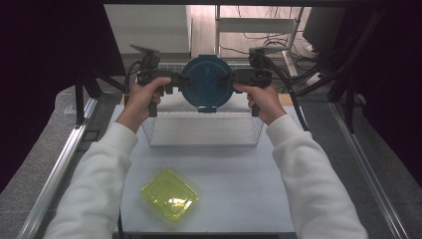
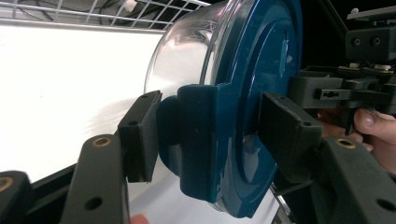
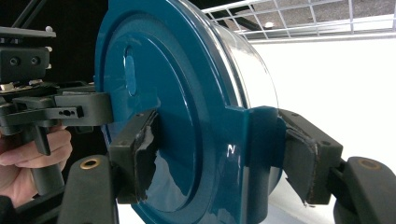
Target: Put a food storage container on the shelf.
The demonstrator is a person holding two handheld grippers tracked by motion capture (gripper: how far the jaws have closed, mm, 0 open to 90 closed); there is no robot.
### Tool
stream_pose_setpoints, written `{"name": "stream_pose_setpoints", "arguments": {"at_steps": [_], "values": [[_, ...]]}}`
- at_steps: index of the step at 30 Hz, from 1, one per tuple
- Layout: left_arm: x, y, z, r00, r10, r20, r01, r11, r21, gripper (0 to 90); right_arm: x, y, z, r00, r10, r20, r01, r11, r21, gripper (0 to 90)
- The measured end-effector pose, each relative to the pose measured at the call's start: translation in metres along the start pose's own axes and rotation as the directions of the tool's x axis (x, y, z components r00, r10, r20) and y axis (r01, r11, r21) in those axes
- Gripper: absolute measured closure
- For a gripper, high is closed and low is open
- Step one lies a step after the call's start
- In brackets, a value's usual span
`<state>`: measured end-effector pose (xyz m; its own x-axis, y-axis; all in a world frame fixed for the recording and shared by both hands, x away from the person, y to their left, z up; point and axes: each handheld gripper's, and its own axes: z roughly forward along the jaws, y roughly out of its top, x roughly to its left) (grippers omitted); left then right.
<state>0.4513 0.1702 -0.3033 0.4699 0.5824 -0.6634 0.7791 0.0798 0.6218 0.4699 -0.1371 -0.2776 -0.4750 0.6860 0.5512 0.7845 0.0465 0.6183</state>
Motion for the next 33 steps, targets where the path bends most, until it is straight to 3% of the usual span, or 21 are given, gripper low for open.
{"name": "stream_pose_setpoints", "arguments": {"at_steps": [11, 15, 33], "values": [[0.013, 0.002, 0.007, 0.9989, -0.047, 0.007, 0.047, 0.9989, -0.003, 41.7, -0.011, 0.004, 0.012, 0.9993, 0.038, -0.005, -0.038, 0.999, 0.001, 32.1], [0.019, 0.006, 0.010, 0.9967, -0.079, 0.016, 0.080, 0.9968, -0.004, 41.6, -0.017, 0.009, 0.015, 0.9962, 0.086, -0.014, -0.086, 0.996, 0.019, 32.1], [0.045, 0.011, 0.024, 0.9773, -0.202, 0.063, 0.204, 0.9788, -0.019, 38.8, -0.037, 0.018, 0.034, 0.9757, 0.217, -0.026, -0.217, 0.976, 0.010, 30.8]]}}
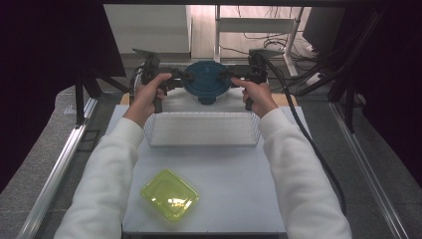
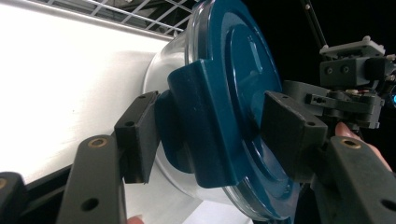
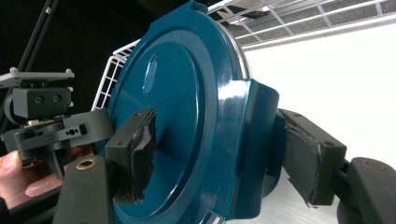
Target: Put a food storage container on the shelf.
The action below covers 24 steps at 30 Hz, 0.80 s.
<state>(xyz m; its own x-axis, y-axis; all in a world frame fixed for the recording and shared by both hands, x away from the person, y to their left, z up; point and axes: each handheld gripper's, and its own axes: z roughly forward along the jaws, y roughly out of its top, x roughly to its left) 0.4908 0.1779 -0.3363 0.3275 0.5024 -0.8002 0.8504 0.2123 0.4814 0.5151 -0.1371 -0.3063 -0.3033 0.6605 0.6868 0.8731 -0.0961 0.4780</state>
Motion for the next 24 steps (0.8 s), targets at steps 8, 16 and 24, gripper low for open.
{"name": "stream_pose_setpoints", "arguments": {"at_steps": [8, 16, 24], "values": [[0.002, -0.001, 0.002, 1.0000, -0.004, 0.003, 0.004, 0.9999, -0.017, 37.7, -0.004, -0.001, 0.002, 0.9997, 0.025, -0.008, -0.025, 1.000, -0.015, 30.4], [-0.008, -0.005, 0.001, 0.9945, 0.075, -0.073, -0.082, 0.9922, -0.094, 22.0, 0.009, -0.013, 0.001, 0.9932, -0.083, 0.082, 0.089, 0.993, -0.077, 15.5], [-0.028, -0.024, -0.025, 0.9646, 0.227, -0.133, -0.246, 0.9590, -0.141, 17.9, 0.033, -0.033, -0.035, 0.9575, -0.251, 0.142, 0.271, 0.952, -0.142, 12.9]]}}
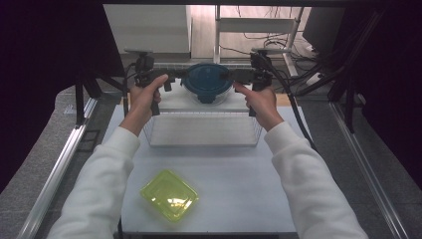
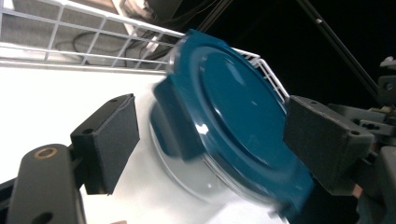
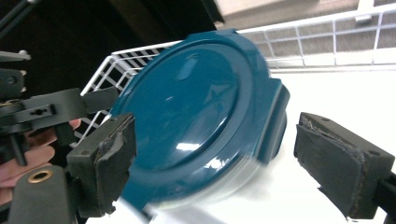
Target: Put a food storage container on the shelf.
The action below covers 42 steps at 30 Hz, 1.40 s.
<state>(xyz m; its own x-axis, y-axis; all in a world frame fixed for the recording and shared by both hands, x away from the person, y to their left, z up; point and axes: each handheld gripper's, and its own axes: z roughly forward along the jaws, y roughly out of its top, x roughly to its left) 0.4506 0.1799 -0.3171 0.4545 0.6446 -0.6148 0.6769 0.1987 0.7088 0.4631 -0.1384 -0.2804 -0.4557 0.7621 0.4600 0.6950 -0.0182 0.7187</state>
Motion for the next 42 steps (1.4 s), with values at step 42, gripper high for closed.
{"name": "stream_pose_setpoints", "arguments": {"at_steps": [42], "values": [[-0.023, -0.231, -0.076, 0.9419, 0.329, -0.065, -0.303, 0.9177, 0.257, 23.3, -0.043, -0.236, -0.074, 0.9292, -0.361, -0.080, 0.369, 0.918, 0.142, 22.4]]}}
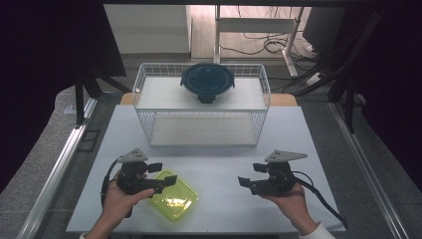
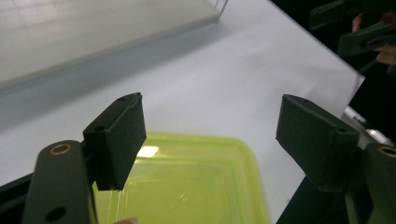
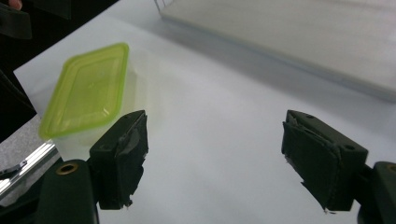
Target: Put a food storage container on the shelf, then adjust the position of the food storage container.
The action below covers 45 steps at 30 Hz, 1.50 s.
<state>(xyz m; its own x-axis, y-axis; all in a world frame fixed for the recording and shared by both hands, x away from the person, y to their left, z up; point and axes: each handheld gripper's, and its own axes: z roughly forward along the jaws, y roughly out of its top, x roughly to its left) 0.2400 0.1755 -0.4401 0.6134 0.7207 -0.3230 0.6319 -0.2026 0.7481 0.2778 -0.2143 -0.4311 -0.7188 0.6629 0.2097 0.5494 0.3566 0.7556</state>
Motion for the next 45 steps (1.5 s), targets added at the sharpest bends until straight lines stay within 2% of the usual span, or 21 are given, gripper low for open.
{"name": "stream_pose_setpoints", "arguments": {"at_steps": [1, 3, 10, 19, 27, 32, 43, 45], "values": [[0.000, -0.003, 0.002, 0.9999, 0.009, -0.013, -0.009, 0.9999, 0.014, 23.3, 0.000, -0.002, 0.001, 1.0000, 0.002, -0.002, -0.002, 1.000, 0.005, 22.3], [0.001, -0.008, 0.004, 0.9999, 0.010, -0.012, -0.010, 0.9996, 0.027, 23.5, 0.000, -0.008, 0.003, 1.0000, -0.001, 0.000, 0.001, 1.000, 0.020, 22.0], [0.004, -0.014, 0.006, 0.9994, 0.022, -0.026, -0.021, 0.9990, 0.040, 24.7, -0.006, -0.015, 0.004, 0.9996, 0.029, 0.008, -0.029, 0.999, 0.029, 22.0], [0.007, -0.014, 0.003, 0.9994, 0.017, -0.032, -0.016, 0.9994, 0.030, 25.1, -0.005, -0.016, 0.007, 0.9996, 0.011, 0.028, -0.012, 0.999, 0.047, 22.0], [0.005, -0.008, -0.003, 0.9991, 0.035, -0.025, -0.034, 0.9993, 0.016, 25.3, -0.009, -0.018, 0.007, 0.9989, 0.039, 0.025, -0.040, 0.998, 0.047, 22.0], [0.005, -0.011, -0.013, 0.9985, 0.046, -0.030, -0.045, 0.9989, 0.015, 28.1, -0.009, -0.018, 0.006, 0.9988, 0.045, 0.020, -0.046, 0.998, 0.046, 22.0], [0.005, -0.037, -0.037, 0.9949, 0.101, -0.008, -0.100, 0.9896, 0.103, 50.6, -0.010, -0.019, 0.009, 0.9983, 0.055, 0.017, -0.056, 0.997, 0.057, 22.1], [0.003, -0.042, -0.037, 0.9946, 0.104, -0.009, -0.102, 0.9875, 0.120, 60.0, -0.010, -0.019, 0.009, 0.9983, 0.056, 0.017, -0.057, 0.997, 0.058, 22.0]]}}
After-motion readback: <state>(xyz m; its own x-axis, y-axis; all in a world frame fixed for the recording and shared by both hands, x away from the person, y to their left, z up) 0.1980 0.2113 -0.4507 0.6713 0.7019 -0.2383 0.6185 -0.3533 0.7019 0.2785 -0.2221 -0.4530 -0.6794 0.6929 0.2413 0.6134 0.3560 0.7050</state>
